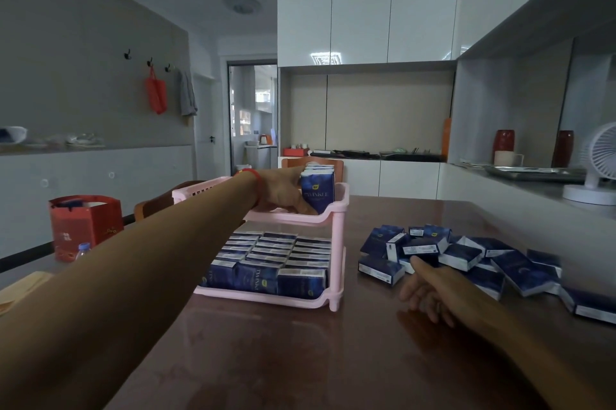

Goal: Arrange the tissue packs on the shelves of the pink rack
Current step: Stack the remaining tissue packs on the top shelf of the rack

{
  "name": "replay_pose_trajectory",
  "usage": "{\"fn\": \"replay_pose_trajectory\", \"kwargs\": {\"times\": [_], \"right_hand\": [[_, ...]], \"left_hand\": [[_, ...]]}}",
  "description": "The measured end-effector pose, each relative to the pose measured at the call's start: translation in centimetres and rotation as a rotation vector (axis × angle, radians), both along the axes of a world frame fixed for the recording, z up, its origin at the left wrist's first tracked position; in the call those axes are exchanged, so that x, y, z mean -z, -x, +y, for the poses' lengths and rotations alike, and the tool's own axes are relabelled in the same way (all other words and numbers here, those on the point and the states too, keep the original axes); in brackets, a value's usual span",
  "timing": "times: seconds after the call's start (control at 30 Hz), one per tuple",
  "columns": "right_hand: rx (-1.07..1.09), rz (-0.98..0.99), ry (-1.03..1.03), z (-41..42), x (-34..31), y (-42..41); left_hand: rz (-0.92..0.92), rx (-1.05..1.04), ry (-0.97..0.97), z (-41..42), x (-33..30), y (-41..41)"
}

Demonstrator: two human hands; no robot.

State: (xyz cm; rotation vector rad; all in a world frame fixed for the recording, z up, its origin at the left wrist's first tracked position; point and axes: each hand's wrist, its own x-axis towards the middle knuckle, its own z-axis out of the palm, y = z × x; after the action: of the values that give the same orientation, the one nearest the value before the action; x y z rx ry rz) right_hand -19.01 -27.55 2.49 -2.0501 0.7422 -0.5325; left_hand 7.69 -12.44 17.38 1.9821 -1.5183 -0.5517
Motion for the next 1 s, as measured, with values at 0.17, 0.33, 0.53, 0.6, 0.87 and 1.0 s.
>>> {"fn": "replay_pose_trajectory", "kwargs": {"times": [0.17,0.33,0.53,0.6,0.87,1.0], "right_hand": [[-0.004,0.010,-0.015,-0.2,0.1,-0.1],[-0.009,0.005,-0.001,0.0,0.0,0.0],[0.031,0.009,0.255,0.6,0.1,0.6],[0.090,0.025,0.470,0.3,0.5,0.2],[-0.035,0.379,0.742,-0.4,2.0,-2.2],[0.000,0.188,0.688,0.3,1.4,-1.8]], "left_hand": [[0.082,0.029,-0.005,0.3,-0.1,0.0],[0.143,0.043,-0.010,1.3,-0.6,0.4],[-0.022,-0.175,0.416,4.6,-0.3,3.0],[-0.313,-0.303,0.781,5.7,1.6,5.0],[-0.399,0.167,0.861,4.5,12.0,15.0],[-0.321,0.196,0.796,2.0,15.1,16.2]]}}
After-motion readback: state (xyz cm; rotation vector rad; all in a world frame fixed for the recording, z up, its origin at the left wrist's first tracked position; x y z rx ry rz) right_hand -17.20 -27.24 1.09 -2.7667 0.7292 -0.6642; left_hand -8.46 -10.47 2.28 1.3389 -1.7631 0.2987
